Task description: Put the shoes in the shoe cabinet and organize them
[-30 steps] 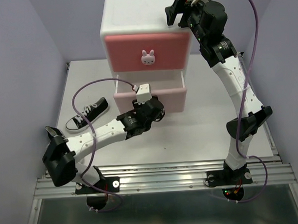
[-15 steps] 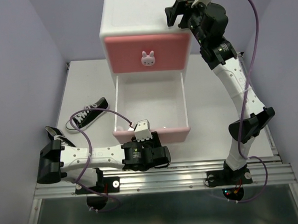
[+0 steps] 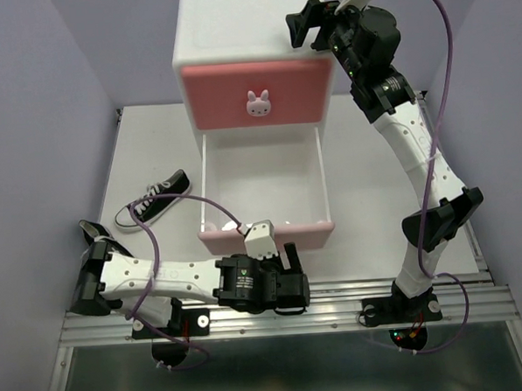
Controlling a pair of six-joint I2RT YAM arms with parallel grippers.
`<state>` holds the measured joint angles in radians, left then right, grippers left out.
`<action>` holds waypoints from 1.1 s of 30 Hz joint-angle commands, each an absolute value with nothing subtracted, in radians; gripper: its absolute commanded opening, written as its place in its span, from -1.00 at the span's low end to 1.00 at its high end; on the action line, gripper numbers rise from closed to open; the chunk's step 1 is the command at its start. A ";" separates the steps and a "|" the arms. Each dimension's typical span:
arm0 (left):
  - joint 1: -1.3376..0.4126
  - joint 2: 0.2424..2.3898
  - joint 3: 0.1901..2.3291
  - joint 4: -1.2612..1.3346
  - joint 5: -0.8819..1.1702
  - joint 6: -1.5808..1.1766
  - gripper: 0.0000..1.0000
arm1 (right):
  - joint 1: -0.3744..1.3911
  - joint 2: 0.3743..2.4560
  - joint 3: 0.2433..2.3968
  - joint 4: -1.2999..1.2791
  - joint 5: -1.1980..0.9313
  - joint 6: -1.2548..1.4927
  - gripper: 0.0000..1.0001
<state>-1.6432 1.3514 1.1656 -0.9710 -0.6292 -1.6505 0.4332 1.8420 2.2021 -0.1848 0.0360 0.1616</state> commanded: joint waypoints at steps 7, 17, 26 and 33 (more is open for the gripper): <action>-1.694 1.345 1.636 -1.008 -0.848 -1.346 0.97 | 0.454 1.911 2.068 -0.514 -0.026 0.215 1.00; -1.064 1.264 1.718 -0.511 -0.640 -0.930 0.97 | 0.454 1.862 2.144 -0.515 0.023 0.292 1.00; -0.551 1.344 1.904 -0.686 -0.447 -0.565 0.97 | 0.454 1.934 2.460 -0.512 0.106 0.215 1.00; -0.128 1.227 1.611 -0.572 -0.202 -0.430 0.97 | 0.454 1.888 2.523 -0.313 0.083 0.295 1.00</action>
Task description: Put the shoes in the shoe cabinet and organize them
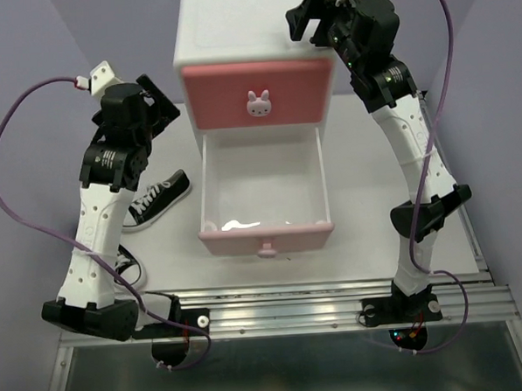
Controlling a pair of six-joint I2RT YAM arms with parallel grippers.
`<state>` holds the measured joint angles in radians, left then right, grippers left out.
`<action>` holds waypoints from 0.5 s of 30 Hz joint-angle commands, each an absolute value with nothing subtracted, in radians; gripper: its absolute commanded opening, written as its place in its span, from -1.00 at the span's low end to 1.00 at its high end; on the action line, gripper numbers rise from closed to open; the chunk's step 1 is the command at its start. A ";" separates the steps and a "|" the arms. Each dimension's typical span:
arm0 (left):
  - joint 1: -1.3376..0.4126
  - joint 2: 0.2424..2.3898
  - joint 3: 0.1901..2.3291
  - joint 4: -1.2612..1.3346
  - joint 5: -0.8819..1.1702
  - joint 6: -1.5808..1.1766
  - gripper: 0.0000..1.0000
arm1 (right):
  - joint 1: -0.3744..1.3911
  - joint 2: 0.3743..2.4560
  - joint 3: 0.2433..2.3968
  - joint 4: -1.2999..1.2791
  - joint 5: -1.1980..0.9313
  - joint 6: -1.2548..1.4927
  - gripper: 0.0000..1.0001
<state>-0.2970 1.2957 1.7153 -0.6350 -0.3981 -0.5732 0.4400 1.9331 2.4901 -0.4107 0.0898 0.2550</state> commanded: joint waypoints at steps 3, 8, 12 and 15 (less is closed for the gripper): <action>-0.017 1.241 1.494 -0.526 -0.095 -0.373 0.97 | 0.445 1.856 2.528 -0.282 0.130 0.281 1.00; 0.063 1.285 1.401 -0.453 -0.034 -0.203 0.97 | 0.396 1.761 2.430 -0.285 0.262 0.378 1.00; 0.138 1.327 1.361 -0.430 0.079 -0.086 0.97 | 0.339 1.695 2.414 -0.287 0.274 0.388 1.00; 0.166 1.325 1.304 -0.410 0.158 -0.077 0.97 | 0.325 1.689 2.451 -0.291 0.264 0.379 1.00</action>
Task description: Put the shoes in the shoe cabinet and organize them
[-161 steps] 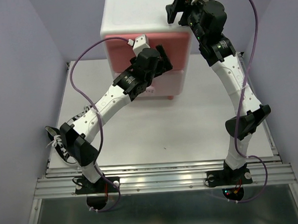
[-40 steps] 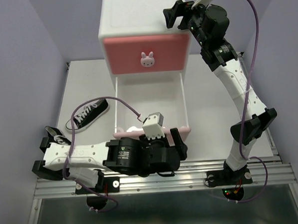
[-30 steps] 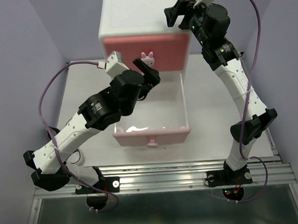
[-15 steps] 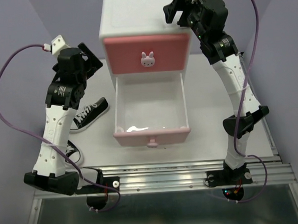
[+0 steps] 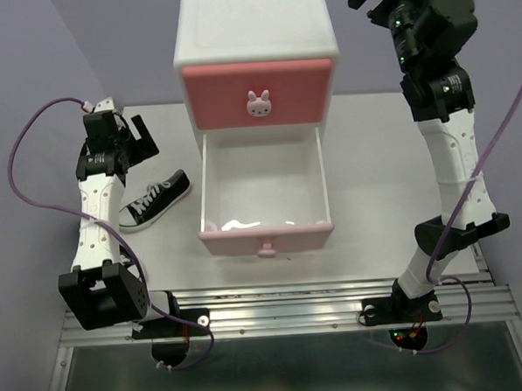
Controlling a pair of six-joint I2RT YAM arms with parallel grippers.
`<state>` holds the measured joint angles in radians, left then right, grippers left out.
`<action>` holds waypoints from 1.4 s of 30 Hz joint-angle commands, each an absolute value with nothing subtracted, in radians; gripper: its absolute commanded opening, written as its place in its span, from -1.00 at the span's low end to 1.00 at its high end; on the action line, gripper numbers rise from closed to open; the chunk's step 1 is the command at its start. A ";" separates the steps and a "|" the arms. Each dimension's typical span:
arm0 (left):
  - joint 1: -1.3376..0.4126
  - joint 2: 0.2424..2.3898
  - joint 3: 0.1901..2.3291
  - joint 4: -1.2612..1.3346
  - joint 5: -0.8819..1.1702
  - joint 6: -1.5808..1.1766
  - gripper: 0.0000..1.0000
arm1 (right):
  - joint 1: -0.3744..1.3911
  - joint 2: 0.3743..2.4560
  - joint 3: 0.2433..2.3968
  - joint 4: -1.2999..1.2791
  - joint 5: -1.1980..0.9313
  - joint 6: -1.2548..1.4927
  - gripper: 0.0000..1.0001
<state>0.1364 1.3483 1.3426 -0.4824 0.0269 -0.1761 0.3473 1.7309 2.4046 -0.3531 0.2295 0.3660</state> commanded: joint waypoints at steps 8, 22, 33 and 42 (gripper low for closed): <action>0.234 1.275 1.145 -0.372 0.268 0.069 0.97 | 0.238 1.565 2.179 -0.483 0.302 0.461 1.00; 0.348 1.100 1.003 -0.417 -0.067 -0.256 0.94 | 0.213 1.585 2.068 -0.661 0.170 0.491 1.00; 0.362 1.012 1.008 -0.661 -0.463 -0.485 0.97 | 0.213 1.611 2.057 -0.661 0.087 0.508 1.00; 0.426 1.115 0.895 -0.720 -0.365 -0.663 0.97 | 0.213 1.605 2.023 -0.585 0.107 0.526 1.00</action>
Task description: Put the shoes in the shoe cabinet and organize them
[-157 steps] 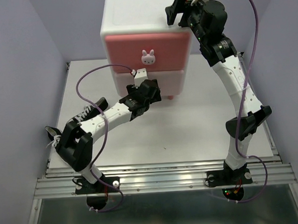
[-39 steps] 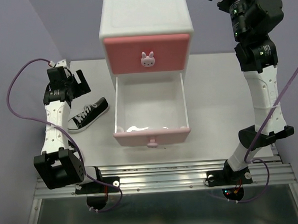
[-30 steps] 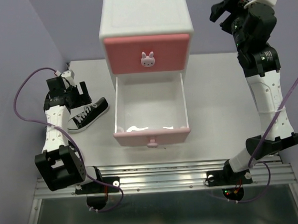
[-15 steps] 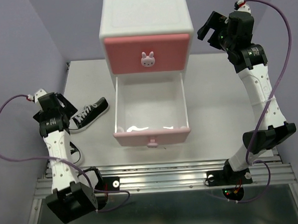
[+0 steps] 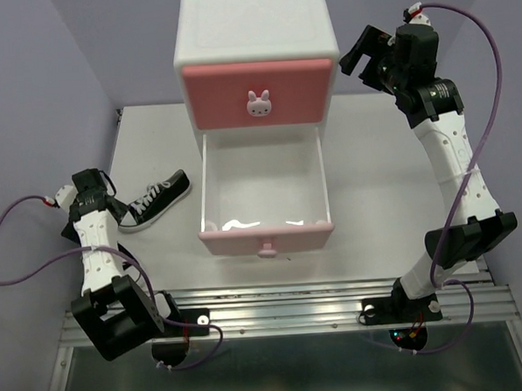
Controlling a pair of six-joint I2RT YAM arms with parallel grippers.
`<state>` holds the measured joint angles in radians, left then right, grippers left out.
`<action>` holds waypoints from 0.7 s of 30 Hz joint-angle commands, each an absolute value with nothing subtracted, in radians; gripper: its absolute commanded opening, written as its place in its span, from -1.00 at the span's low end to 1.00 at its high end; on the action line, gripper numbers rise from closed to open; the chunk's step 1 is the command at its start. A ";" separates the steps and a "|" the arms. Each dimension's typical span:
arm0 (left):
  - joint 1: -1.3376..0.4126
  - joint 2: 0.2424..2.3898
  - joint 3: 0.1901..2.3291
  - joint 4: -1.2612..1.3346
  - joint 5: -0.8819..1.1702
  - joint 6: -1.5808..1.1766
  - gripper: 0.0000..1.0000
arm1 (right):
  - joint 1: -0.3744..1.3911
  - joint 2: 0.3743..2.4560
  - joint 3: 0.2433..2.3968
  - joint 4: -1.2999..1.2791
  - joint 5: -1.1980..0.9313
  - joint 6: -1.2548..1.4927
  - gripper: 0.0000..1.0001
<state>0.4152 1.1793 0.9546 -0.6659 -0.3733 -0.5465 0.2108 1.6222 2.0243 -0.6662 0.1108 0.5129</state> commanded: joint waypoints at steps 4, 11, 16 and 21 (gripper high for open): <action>0.430 1.065 0.845 -0.721 -0.454 -0.744 0.97 | 0.213 1.612 2.014 -0.569 0.086 0.545 1.00; 0.463 1.160 0.830 -0.620 -0.500 -0.735 0.86 | 0.213 1.606 1.997 -0.549 0.074 0.551 1.00; 0.483 1.219 0.816 -0.558 -0.502 -0.678 0.74 | 0.213 1.600 1.987 -0.545 0.086 0.555 1.00; 0.499 1.313 0.830 -0.488 -0.508 -0.608 0.09 | 0.213 1.592 1.970 -0.540 0.090 0.571 1.00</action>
<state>0.4866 1.2579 0.8238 -0.5564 -0.4686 -0.6773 0.2108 1.6234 1.9770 -0.5987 0.0925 0.5575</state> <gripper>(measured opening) 0.656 0.995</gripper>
